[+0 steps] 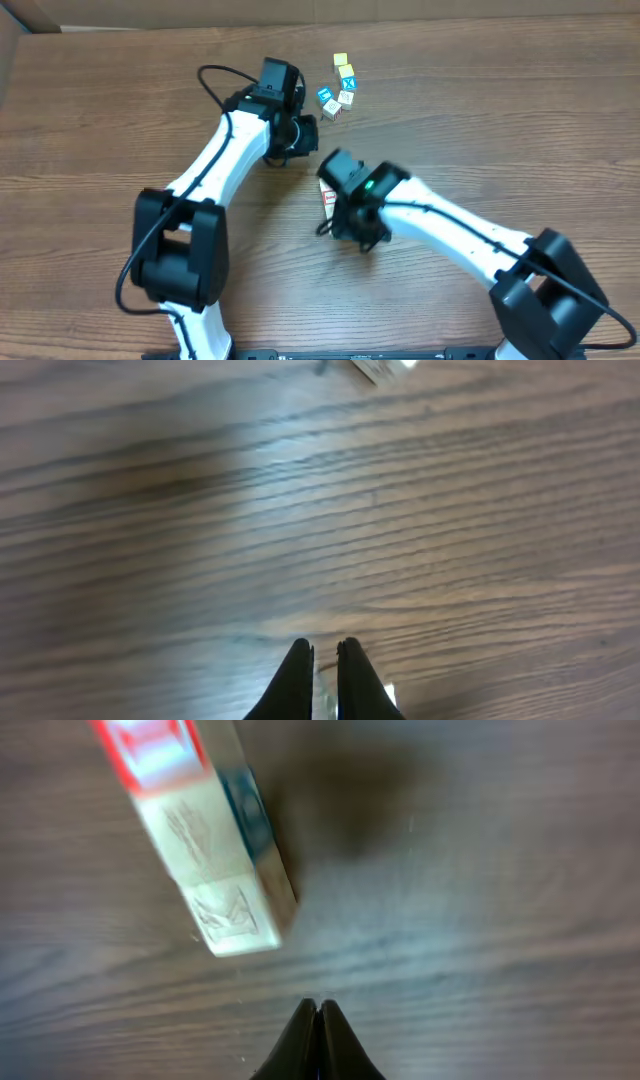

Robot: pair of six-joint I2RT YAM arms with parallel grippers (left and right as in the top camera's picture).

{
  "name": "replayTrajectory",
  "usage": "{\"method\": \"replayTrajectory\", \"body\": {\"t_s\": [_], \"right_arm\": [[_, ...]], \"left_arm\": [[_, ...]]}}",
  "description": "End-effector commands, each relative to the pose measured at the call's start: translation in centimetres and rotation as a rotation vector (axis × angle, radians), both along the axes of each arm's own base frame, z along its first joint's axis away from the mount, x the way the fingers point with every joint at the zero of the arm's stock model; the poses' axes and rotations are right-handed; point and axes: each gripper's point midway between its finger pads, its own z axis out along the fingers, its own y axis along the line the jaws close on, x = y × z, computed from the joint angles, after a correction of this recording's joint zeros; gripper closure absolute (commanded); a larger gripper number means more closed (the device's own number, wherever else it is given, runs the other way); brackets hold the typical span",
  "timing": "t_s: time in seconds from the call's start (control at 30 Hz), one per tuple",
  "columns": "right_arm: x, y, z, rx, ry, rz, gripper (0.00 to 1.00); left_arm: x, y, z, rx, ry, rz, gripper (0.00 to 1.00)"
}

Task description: Flip 4 blocks

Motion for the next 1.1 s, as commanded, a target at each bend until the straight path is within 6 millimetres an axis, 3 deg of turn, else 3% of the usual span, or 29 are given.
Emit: {"method": "replayTrajectory", "body": {"t_s": [0.0, 0.13, 0.3, 0.53, 1.07], "right_arm": [[-1.4, 0.1, -1.0, -0.021, 0.006, -0.149, 0.96], [-2.2, 0.9, -2.0, 0.0, 0.002, -0.198, 0.96], [-1.6, 1.7, -2.8, 0.049, -0.03, -0.204, 0.96], [-1.3, 1.8, -3.9, 0.076, -0.055, -0.206, 0.96], [-0.6, 1.9, -4.2, 0.08, -0.085, -0.239, 0.96]], "left_arm": [[0.0, -1.4, -1.3, -0.038, 0.017, -0.071, 0.96], [0.0, -1.4, -3.3, -0.024, 0.037, -0.103, 0.96], [-0.2, -1.3, -4.9, -0.007, 0.061, -0.13, 0.96], [-0.3, -1.3, -5.2, 0.003, 0.052, -0.174, 0.96], [-1.1, -3.0, -5.2, 0.009, 0.04, -0.255, 0.96]]}}
